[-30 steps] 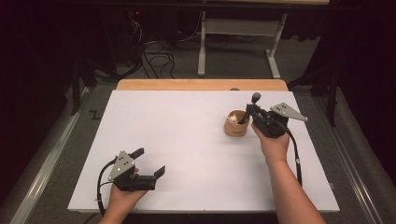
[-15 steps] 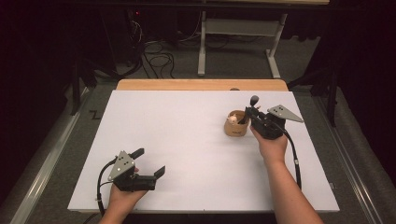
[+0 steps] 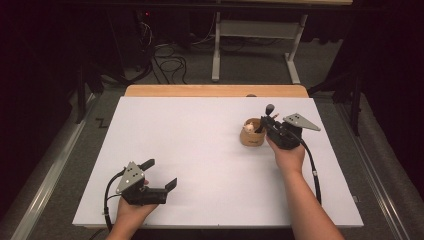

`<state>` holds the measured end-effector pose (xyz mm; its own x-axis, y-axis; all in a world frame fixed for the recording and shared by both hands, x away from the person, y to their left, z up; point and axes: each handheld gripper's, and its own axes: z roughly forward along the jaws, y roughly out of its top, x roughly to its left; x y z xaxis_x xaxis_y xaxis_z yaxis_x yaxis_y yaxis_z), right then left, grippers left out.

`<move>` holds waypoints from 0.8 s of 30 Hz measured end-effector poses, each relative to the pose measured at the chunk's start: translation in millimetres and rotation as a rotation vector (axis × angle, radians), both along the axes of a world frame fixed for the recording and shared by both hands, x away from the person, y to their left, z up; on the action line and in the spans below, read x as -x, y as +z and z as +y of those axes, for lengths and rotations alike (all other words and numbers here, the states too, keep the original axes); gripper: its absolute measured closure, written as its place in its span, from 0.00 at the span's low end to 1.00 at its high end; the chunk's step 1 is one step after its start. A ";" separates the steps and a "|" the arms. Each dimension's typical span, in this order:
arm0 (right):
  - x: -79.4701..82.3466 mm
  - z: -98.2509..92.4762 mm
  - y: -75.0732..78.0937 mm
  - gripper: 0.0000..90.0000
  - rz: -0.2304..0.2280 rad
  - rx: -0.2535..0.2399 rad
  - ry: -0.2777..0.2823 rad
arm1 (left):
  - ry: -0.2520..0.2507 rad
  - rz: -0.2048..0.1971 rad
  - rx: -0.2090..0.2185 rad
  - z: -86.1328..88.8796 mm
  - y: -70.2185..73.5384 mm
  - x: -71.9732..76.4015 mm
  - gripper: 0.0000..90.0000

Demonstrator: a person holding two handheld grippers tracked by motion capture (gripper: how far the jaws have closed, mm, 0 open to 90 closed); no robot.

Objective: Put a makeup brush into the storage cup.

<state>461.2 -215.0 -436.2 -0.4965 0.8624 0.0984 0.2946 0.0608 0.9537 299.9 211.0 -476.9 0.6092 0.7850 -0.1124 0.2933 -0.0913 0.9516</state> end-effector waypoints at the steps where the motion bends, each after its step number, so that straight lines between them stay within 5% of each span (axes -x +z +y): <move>1: -0.3 0.3 -0.3 0.87 0.000 0.001 -0.001 | -0.001 0.000 0.000 0.0 -0.1 0.0 0.00; 8: 1.9 -1.3 3.4 0.55 -0.023 -0.026 0.009 | -0.005 0.002 -0.002 -0.5 -0.4 -0.2 0.00; 24: 10.4 -7.9 5.7 0.30 0.001 -0.014 -0.024 | -0.013 0.003 -0.007 -2.1 -0.6 -0.3 0.00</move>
